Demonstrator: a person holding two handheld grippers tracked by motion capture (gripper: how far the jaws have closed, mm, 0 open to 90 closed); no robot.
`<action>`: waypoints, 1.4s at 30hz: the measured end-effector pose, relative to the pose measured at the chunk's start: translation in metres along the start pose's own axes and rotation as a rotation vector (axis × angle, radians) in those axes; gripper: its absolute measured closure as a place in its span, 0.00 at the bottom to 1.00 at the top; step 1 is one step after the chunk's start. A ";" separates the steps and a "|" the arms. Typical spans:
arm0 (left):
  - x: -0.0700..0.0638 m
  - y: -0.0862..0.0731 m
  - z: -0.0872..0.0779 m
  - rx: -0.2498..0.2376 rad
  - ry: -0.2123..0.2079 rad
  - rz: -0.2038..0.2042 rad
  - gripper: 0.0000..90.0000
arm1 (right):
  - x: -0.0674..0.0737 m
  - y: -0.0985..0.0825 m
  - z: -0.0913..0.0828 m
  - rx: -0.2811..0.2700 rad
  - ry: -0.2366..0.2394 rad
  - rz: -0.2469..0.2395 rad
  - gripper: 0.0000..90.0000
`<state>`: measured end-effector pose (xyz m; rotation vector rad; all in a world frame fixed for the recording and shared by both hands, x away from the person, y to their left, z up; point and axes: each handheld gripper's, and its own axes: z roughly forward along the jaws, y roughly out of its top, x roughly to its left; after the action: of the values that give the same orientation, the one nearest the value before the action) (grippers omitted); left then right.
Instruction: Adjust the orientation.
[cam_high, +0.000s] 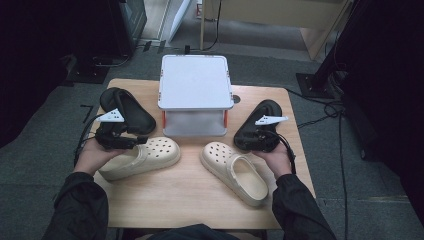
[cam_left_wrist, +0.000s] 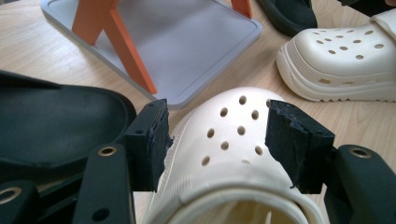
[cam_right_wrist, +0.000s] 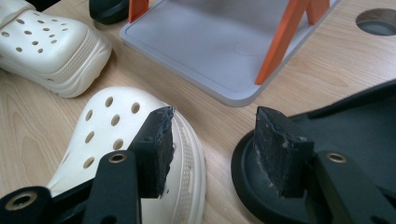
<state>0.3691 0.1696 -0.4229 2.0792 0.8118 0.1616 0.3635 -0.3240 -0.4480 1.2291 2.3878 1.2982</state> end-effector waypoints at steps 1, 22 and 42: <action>-0.001 -0.001 -0.002 -0.001 0.003 -0.001 0.44 | 0.000 0.001 0.002 0.001 0.002 0.000 0.53; 0.009 -0.036 -0.025 0.005 0.027 -0.037 0.44 | 0.003 0.021 0.025 0.011 0.052 -0.023 0.52; 0.023 -0.043 -0.014 0.035 -0.030 0.004 0.48 | 0.000 0.012 0.013 0.005 0.025 0.000 0.52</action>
<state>0.3609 0.2104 -0.4514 2.1112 0.7977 0.1195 0.3773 -0.3126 -0.4465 1.2213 2.4099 1.3157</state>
